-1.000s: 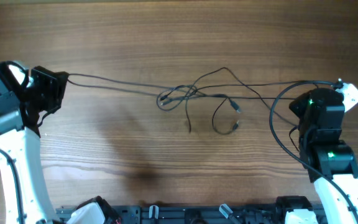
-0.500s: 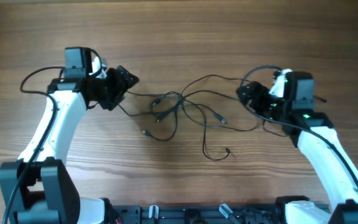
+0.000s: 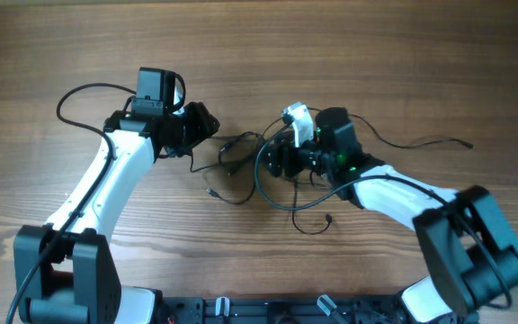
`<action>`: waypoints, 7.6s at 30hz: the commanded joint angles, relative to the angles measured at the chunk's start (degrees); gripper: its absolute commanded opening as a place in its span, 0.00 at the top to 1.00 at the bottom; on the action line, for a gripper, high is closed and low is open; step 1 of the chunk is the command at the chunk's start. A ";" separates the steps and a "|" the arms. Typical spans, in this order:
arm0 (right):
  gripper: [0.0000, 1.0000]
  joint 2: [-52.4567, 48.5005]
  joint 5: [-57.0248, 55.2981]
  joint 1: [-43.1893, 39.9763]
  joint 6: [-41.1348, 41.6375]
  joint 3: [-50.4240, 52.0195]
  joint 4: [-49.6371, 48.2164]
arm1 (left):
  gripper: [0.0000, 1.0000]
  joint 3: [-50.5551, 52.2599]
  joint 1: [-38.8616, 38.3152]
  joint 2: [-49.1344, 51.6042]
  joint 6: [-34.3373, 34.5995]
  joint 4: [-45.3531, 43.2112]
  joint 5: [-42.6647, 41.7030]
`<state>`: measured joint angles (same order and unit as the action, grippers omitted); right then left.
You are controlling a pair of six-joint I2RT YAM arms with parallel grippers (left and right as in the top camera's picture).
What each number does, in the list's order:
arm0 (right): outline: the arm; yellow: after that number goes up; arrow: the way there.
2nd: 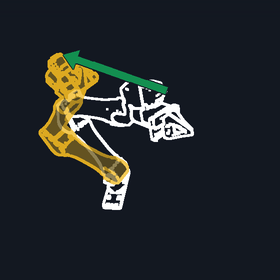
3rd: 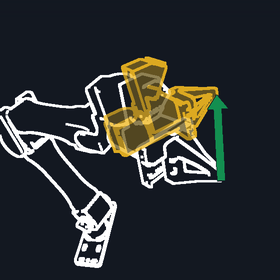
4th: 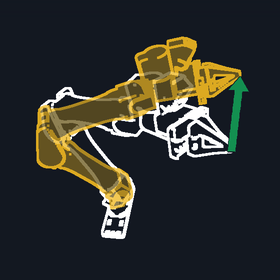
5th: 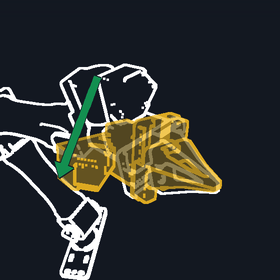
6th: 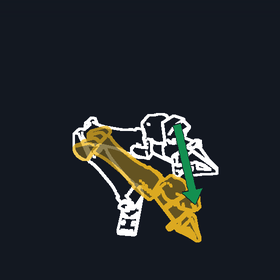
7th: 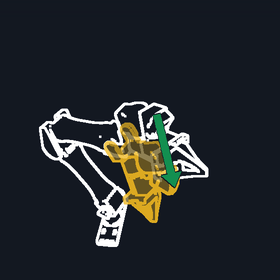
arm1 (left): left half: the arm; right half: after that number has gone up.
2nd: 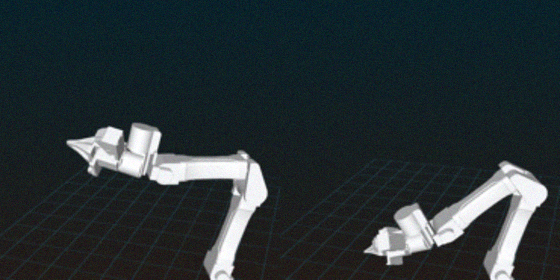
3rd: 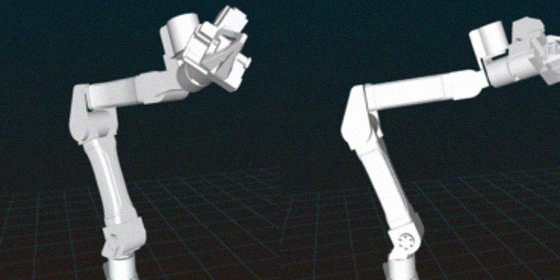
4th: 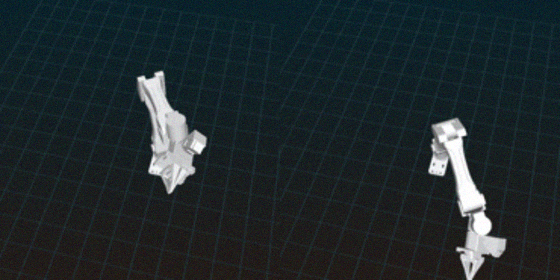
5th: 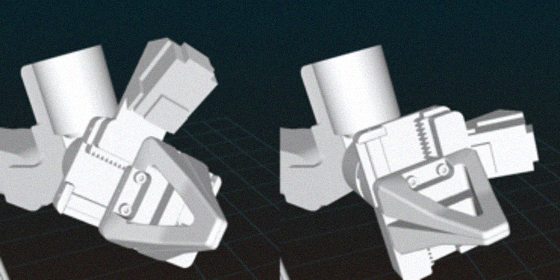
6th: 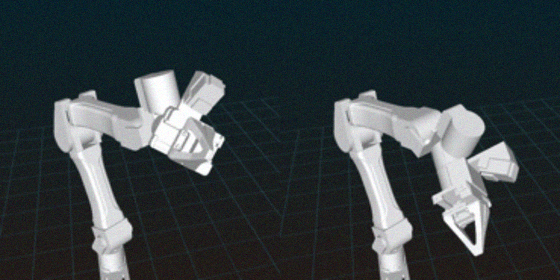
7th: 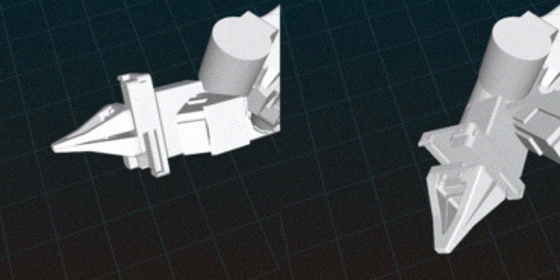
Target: Untangle cables
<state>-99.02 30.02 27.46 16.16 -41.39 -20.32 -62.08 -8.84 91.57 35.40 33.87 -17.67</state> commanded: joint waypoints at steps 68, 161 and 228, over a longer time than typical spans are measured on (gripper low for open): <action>0.39 -17.90 3.15 10.23 -2.82 -14.51 3.39 | 0.96 0.24 8.83 0.48 -20.17 -2.60 -20.74; 0.96 22.69 -24.33 4.09 -12.55 -19.47 24.17 | 0.00 0.26 25.09 0.50 -3.50 -2.80 9.44; 0.96 16.33 -26.47 -18.93 32.54 -3.19 64.35 | 0.00 0.26 25.09 0.50 -3.48 -2.80 9.44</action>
<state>-83.64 10.48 13.21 52.49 -37.50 42.39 -61.95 16.38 91.90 32.36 31.22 -8.80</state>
